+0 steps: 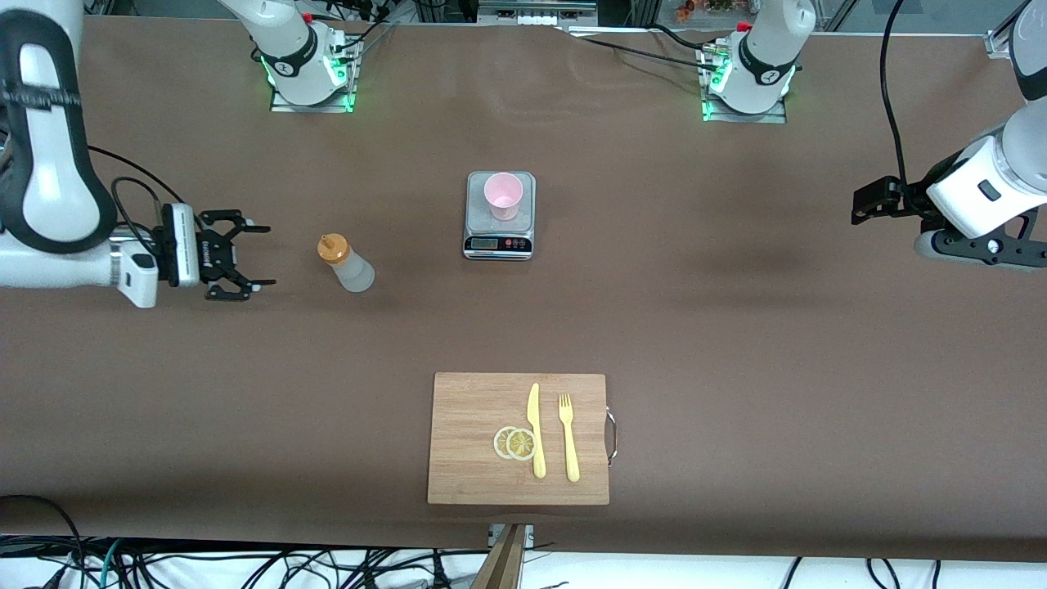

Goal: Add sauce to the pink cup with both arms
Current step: 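Grasp the white squeeze bottle with the right gripper, then lift the bottle with the right gripper over the pink cup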

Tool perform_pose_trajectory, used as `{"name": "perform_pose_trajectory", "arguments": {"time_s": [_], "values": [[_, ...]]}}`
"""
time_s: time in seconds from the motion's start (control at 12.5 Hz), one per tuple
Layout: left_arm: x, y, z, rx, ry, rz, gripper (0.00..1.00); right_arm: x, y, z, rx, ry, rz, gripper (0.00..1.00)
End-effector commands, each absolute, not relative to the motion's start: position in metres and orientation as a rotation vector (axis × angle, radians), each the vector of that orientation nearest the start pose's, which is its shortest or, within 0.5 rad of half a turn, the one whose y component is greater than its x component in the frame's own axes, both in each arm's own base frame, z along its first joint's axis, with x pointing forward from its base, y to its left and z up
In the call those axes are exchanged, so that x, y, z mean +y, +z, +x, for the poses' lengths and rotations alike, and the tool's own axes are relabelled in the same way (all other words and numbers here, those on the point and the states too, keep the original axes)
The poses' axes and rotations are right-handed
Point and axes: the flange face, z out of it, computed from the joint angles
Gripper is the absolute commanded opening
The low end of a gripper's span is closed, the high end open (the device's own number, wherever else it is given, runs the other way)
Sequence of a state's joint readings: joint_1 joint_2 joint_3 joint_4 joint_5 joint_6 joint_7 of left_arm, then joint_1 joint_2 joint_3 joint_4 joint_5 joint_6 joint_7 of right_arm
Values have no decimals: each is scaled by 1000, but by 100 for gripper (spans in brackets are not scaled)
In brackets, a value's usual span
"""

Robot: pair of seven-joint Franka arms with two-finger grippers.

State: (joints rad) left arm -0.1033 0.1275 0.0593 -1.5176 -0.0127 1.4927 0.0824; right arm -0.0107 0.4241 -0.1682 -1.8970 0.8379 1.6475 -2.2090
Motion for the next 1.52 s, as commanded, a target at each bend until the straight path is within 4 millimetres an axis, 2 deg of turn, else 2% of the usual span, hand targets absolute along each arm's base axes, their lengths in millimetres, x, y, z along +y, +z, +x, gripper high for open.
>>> {"name": "perform_pose_trajectory", "arguments": {"time_s": [0.0, 0.16, 0.4, 0.56, 0.8, 1.2, 1.44], "values": [[-31, 576, 592, 235, 231, -3116, 100, -17, 194, 560, -1597, -701, -1348, 100], [-28, 575, 592, 228, 233, -3117, 100, -11, 158, 547, -1567, -770, -1267, 100], [-27, 574, 595, 225, 235, -3118, 100, 1, 115, 528, -1482, -864, -1176, 100], [-27, 574, 595, 225, 235, -3118, 100, 16, 98, 520, -1429, -908, -1136, 100], [-30, 573, 596, 230, 233, -3118, 100, 33, 99, 522, -1405, -938, -1115, 100], [-31, 570, 597, 233, 240, -3118, 100, 45, 102, 529, -1387, -973, -1116, 100], [-31, 574, 598, 233, 228, -3119, 100, 66, 101, 529, -1357, -1004, -1097, 100]]}}
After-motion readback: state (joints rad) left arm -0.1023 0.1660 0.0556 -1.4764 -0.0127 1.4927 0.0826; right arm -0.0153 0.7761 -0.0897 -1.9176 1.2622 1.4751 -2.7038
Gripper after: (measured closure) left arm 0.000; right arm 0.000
